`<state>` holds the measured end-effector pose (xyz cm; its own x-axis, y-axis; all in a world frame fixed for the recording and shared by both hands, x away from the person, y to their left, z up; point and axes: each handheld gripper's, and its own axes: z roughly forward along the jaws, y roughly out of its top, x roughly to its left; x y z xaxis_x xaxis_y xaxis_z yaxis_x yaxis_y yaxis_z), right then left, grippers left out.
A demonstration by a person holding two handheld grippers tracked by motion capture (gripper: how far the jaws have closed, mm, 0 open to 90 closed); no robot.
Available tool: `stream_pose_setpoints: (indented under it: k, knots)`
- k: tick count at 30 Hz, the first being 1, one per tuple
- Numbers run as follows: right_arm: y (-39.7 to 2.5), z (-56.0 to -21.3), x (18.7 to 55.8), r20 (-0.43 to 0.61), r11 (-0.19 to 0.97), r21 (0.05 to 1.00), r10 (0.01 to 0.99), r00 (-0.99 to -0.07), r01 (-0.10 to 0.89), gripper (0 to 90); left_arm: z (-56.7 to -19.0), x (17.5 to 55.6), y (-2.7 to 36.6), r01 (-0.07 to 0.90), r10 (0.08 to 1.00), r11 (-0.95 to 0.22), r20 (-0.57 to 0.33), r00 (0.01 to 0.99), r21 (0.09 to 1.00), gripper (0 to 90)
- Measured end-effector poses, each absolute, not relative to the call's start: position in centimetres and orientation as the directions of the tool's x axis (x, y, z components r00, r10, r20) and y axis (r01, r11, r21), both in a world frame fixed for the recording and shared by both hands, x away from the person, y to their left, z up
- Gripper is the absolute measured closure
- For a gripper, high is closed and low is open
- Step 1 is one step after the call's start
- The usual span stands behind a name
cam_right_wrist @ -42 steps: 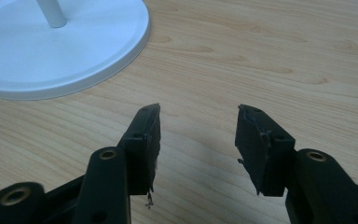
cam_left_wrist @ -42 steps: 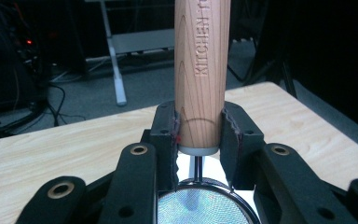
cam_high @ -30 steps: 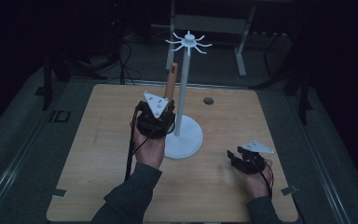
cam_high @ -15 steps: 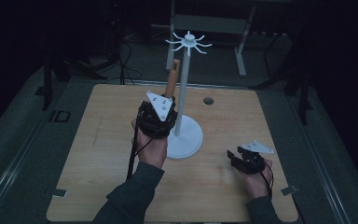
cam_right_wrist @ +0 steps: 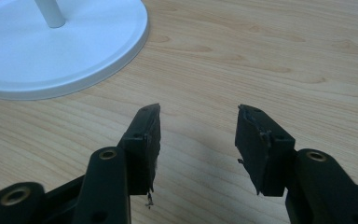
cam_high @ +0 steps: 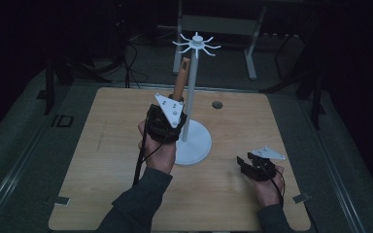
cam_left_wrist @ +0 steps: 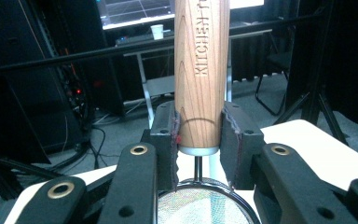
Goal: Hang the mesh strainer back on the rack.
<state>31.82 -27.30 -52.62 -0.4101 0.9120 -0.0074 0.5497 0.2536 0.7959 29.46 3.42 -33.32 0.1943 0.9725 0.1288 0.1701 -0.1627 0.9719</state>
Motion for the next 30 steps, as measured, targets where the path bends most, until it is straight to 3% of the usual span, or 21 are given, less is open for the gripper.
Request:
stream_pose_setpoints:
  k: [30]
  knots:
    - [-27.4,-52.7,31.9,-0.001,0.249,0.795,0.912,-0.410,0.553,49.8,-32.1,29.5,2.1,0.130,0.968,-0.188,0.162,0.190,0.974,69.2]
